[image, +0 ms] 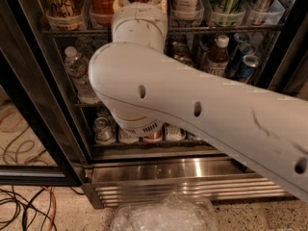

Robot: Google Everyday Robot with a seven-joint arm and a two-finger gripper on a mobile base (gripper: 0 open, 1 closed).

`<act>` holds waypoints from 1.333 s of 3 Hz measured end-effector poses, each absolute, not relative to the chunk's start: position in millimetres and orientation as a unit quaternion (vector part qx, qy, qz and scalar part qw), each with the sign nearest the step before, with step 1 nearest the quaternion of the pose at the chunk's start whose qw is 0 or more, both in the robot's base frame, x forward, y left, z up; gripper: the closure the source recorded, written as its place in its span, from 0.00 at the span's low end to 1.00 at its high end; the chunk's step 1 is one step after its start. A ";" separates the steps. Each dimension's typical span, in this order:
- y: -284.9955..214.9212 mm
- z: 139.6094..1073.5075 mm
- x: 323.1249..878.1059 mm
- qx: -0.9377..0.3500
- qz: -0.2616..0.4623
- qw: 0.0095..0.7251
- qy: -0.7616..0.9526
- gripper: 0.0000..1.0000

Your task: Pick coke can from top shelf of fridge

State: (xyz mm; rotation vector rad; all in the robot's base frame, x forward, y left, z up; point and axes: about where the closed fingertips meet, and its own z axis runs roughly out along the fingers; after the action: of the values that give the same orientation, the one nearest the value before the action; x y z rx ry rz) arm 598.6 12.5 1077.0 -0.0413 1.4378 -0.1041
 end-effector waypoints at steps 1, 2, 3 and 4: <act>15.9 1076.8 611.8 -0.025 -0.044 0.752 0.657 0.36; 19.8 1076.6 626.2 -0.034 -0.043 0.753 0.655 0.36; 22.7 1075.8 639.1 -0.042 -0.044 0.753 0.655 0.36; 22.0 1074.4 648.0 -0.043 -0.049 0.753 0.655 0.36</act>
Offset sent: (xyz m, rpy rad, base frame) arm 0.0493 0.0108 -0.0083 -0.0300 0.0029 0.0421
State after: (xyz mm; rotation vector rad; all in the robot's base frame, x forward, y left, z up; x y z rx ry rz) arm 648.0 22.0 1074.4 -0.0947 1.4287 -0.1060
